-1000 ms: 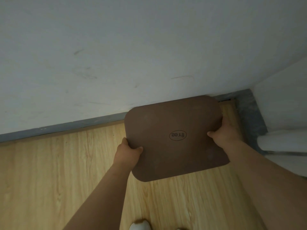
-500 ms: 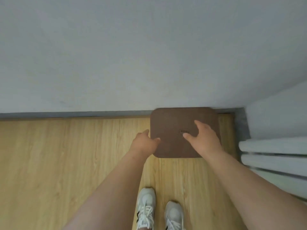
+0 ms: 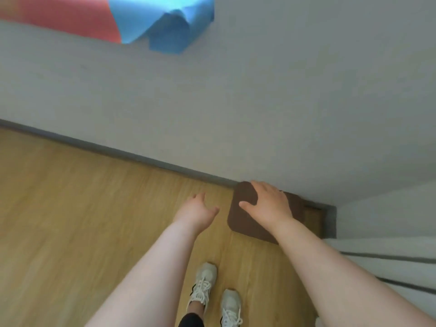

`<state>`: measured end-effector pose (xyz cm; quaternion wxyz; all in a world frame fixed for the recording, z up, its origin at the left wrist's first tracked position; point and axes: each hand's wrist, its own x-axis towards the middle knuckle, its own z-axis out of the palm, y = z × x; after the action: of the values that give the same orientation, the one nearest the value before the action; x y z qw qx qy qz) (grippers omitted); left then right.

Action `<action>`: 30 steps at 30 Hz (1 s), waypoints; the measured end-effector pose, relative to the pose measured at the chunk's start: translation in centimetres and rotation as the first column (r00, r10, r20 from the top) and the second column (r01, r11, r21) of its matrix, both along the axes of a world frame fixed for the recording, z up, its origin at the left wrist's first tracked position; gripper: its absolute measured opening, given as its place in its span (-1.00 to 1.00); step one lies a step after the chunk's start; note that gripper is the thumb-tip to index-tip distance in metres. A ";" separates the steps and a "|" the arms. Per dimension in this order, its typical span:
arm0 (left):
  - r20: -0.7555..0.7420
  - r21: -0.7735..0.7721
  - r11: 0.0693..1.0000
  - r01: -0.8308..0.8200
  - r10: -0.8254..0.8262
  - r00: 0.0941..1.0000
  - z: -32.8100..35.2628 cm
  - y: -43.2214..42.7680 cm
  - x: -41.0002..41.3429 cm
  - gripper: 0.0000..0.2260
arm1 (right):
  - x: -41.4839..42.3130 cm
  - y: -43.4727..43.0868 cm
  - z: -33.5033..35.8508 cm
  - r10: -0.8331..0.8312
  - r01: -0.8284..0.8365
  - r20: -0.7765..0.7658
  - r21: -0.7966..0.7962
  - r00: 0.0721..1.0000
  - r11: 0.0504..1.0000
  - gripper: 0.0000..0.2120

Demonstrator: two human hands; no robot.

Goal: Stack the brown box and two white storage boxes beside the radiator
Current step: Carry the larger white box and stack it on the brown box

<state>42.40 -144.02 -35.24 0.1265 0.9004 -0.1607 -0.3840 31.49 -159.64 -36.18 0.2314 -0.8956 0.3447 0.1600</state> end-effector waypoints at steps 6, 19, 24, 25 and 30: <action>0.077 -0.030 0.996 -0.078 0.080 0.994 8.6 3.6 -0.2 -0.36 | 2.1 2.1 8.4 0.110 -0.108 0.041 -0.036 0.993 0.993 -0.31; 0.160 -0.004 0.897 -0.442 0.437 0.885 18.5 21.6 -2.7 -0.41 | 8.7 15.7 20.3 0.544 -0.535 0.061 -0.116 0.837 0.837 -0.32; 0.189 0.014 0.814 -0.581 0.568 0.801 19.4 30.3 -3.1 -0.43 | 10.4 23.9 21.4 0.694 -0.686 0.058 -0.112 0.718 0.719 -0.31; 0.188 0.015 0.797 -0.603 0.590 0.785 19.4 32.0 -3.3 -0.43 | 10.6 25.7 21.5 0.718 -0.710 0.053 -0.111 0.694 0.695 -0.31; 0.167 0.027 0.694 -0.719 0.706 0.688 18.8 42.0 -5.2 -0.41 | 10.7 36.4 21.5 0.820 -0.814 0.021 -0.103 0.572 0.571 -0.29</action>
<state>37.16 -102.03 -16.44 0.2132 0.9219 0.2104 -0.2458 42.21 -123.22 -14.65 0.1062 -0.9669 -0.1089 0.2047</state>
